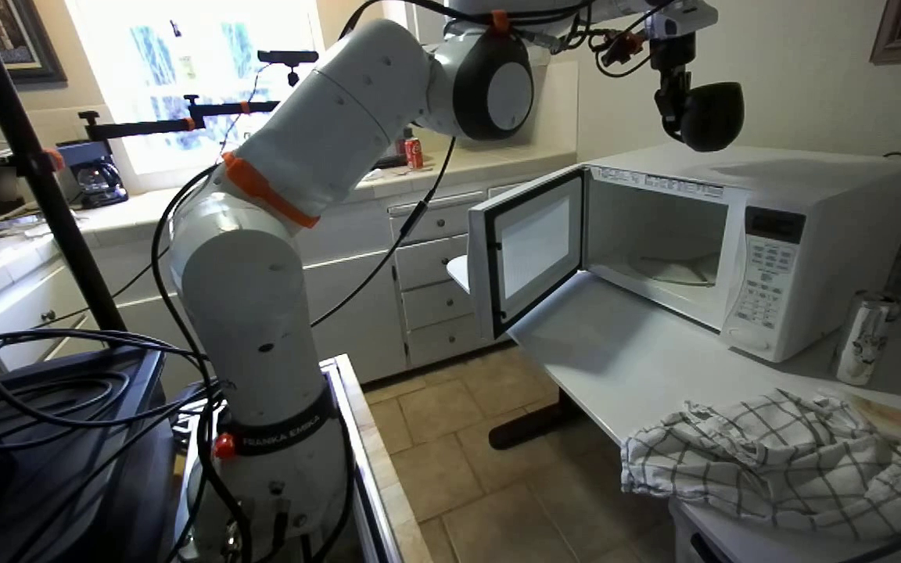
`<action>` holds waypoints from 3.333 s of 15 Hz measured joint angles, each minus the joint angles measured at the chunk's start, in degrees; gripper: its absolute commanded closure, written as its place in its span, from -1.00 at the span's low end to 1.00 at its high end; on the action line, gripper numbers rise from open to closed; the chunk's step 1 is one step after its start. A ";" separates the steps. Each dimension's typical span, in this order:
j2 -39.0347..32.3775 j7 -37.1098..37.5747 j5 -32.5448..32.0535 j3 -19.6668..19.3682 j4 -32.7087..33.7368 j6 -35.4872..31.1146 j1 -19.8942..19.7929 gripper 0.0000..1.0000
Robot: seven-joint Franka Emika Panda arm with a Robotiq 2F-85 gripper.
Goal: Move the mug closer to the towel
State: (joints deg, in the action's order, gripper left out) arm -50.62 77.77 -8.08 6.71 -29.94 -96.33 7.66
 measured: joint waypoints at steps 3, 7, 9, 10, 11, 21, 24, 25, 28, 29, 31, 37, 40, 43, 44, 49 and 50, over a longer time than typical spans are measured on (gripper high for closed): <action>0.54 1.79 0.56 0.02 0.01 0.00 -1.21 0.96; 0.91 6.74 2.32 0.09 0.01 -0.02 -4.20 0.96; 1.30 9.68 3.00 0.11 0.00 -0.02 -5.69 0.96; 1.55 11.25 3.21 0.12 -0.01 -0.02 -6.26 0.96; 1.78 12.80 3.44 0.14 -0.01 -0.03 -6.71 0.96; 3.26 26.83 6.22 2.20 -0.71 -1.08 -6.94 0.96; 3.26 29.90 6.96 3.26 -0.92 -3.28 -6.44 0.96; 3.26 31.07 7.06 3.55 -1.00 -3.84 -6.24 0.96; 3.45 31.87 7.11 4.41 -1.60 -4.27 -5.58 0.86; 3.56 31.85 7.11 4.63 -1.82 -4.35 -5.36 0.86; 3.75 31.85 7.11 4.84 -2.02 -4.39 -5.10 0.86; 3.62 31.70 7.02 4.84 -2.24 -4.39 -5.17 0.96; 3.20 28.06 6.94 4.79 -2.88 -4.39 -6.04 0.96; 3.72 23.53 6.95 4.71 -3.78 -4.40 -9.35 0.96; 4.09 22.68 6.94 4.68 -3.98 -4.40 -10.64 0.96; 7.81 18.58 6.67 4.12 -8.01 -3.78 -15.49 0.96; 8.88 17.98 6.37 3.84 -9.39 -3.11 -16.13 0.96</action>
State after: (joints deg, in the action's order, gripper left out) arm -41.73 95.75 -1.71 10.55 -39.33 -99.45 -8.47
